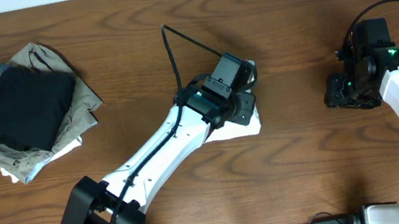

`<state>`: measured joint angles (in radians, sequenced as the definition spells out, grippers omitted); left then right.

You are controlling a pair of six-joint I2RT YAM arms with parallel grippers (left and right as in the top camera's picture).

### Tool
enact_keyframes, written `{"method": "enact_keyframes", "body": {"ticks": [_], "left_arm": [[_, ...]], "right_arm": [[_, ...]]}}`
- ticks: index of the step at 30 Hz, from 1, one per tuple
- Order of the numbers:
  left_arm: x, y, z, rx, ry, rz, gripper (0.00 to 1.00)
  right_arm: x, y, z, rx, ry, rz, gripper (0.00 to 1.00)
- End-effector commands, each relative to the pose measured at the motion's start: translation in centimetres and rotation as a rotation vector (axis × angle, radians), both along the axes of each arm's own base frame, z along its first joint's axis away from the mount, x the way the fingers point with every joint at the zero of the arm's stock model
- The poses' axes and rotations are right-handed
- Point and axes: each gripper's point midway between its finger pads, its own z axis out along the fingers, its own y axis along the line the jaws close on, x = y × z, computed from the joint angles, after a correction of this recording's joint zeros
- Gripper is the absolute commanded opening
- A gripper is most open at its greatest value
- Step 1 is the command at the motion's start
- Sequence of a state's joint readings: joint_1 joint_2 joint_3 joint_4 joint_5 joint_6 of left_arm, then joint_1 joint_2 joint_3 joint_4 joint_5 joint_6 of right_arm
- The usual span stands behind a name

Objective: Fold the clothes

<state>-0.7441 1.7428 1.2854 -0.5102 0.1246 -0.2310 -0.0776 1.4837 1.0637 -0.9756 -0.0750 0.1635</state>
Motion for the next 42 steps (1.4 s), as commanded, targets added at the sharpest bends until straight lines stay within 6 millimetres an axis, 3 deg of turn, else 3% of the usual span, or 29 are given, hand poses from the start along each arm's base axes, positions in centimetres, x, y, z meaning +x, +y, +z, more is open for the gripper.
{"method": "enact_keyframes", "body": {"ticks": [1, 11, 15, 18, 20, 23, 26, 28, 32, 36, 39, 42], "left_arm": [[1.9, 0.6, 0.9, -0.002, -0.055, 0.137, 0.1], [2.9, -0.6, 2.0, -0.114, -0.05, 0.236, 0.11], [1.5, -3.2, 2.8, -0.238, 0.028, 0.137, 0.22], [0.5, -6.2, 5.0, -0.382, 0.041, -0.024, 0.29], [0.3, -7.1, 6.6, -0.443, 0.006, -0.128, 0.3], [2.2, -4.7, 8.2, -0.452, -0.039, -0.087, 0.31], [4.8, -0.4, 9.2, -0.446, -0.055, 0.02, 0.33], [6.3, 2.8, 9.0, -0.427, -0.045, 0.102, 0.33], [7.9, 7.1, 7.2, -0.387, 0.005, 0.215, 0.33], [8.0, 8.8, 4.9, -0.348, 0.071, 0.263, 0.33], [7.5, 8.7, 3.1, -0.315, 0.113, 0.245, 0.33], [7.0, 8.4, 1.0, -0.285, 0.169, 0.231, 0.33]], "right_arm": [[0.0, -0.2, 0.2, 0.001, -0.009, 0.006, 0.5], [0.2, -0.3, 0.2, 0.0, -0.016, 0.006, 0.51], [0.2, -0.2, 0.2, 0.0, -0.015, 0.006, 0.5], [0.2, -0.1, 0.2, 0.009, -0.017, 0.008, 0.51], [0.2, 0.4, 0.3, 0.033, -0.019, 0.022, 0.51], [0.3, 2.5, 0.6, 0.132, -0.042, 0.133, 0.51], [0.1, 5.7, 1.6, 0.289, -0.09, 0.309, 0.52], [-0.3, 8.3, 2.6, 0.406, -0.129, 0.426, 0.54], [-1.5, 12.6, 4.5, 0.572, -0.184, 0.61, 0.55], [-2.8, 16.2, 5.3, 0.645, -0.197, 0.746, 0.49], [-3.3, 18.2, 5.4, 0.646, -0.21, 0.827, 0.46], [-3.4, 20.1, 5.2, 0.647, -0.244, 0.89, 0.34]]}}
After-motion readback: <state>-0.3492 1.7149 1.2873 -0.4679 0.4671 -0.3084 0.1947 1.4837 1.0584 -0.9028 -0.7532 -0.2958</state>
